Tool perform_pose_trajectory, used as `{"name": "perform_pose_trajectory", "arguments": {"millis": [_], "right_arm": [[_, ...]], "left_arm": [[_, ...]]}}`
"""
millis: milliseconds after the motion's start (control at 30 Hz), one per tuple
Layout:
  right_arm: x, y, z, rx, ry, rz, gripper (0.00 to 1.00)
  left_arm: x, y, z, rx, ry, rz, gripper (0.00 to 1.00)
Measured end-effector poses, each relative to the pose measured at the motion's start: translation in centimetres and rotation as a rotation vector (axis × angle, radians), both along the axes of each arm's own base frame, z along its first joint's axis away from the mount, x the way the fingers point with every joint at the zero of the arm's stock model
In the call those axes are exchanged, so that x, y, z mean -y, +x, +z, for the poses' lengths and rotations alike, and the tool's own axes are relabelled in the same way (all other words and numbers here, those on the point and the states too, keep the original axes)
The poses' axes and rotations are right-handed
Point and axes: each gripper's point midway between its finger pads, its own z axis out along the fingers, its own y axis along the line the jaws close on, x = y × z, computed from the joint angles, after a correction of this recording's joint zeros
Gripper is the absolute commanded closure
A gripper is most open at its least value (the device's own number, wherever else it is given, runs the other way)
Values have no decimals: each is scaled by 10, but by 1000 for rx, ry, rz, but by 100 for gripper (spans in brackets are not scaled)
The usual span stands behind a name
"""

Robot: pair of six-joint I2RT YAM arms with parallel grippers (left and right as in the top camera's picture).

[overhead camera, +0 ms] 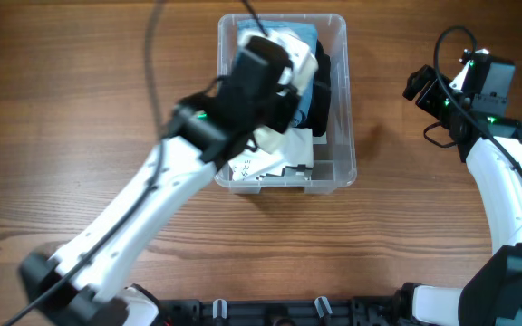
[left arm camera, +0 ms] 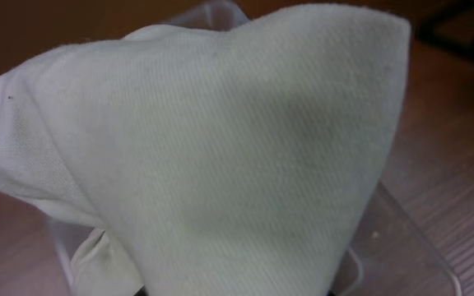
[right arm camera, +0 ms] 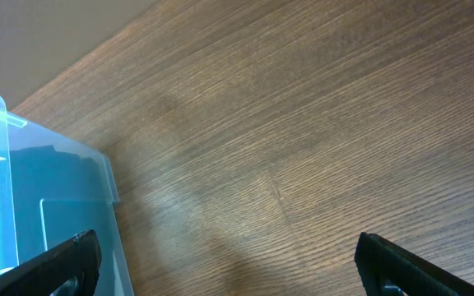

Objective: Pack container
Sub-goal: 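Carry the cream cloth over the container's lower half, then lower the cream cloth into the container beside the white item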

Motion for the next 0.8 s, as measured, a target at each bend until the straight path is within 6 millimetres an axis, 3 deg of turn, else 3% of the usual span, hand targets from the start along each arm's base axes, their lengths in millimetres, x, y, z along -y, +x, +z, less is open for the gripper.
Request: {"name": "perform_pose_trajectory", "arguments": {"millis": [100,200,467,667,700,733,800], "right_arm": [[0,0,0,0,0,0,0],[0,0,0,0,0,0,0],[0,0,0,0,0,0,0],[0,0,0,0,0,0,0],[0,0,0,0,0,0,0],[0,0,0,0,0,0,0],[0,0,0,0,0,0,0]], "left_arm": [[19,-3,-39,-73,60,-37,94],[25,-6,-67,-134,111,-52,96],[18,-31,-90,-229,207,-78,93],[8,-56,-99,-255,365,-196,64],[7,-59,-100,-255,385,-217,28],[8,-62,-101,-255,401,-238,0],[8,-64,-102,-254,414,-257,0]]}}
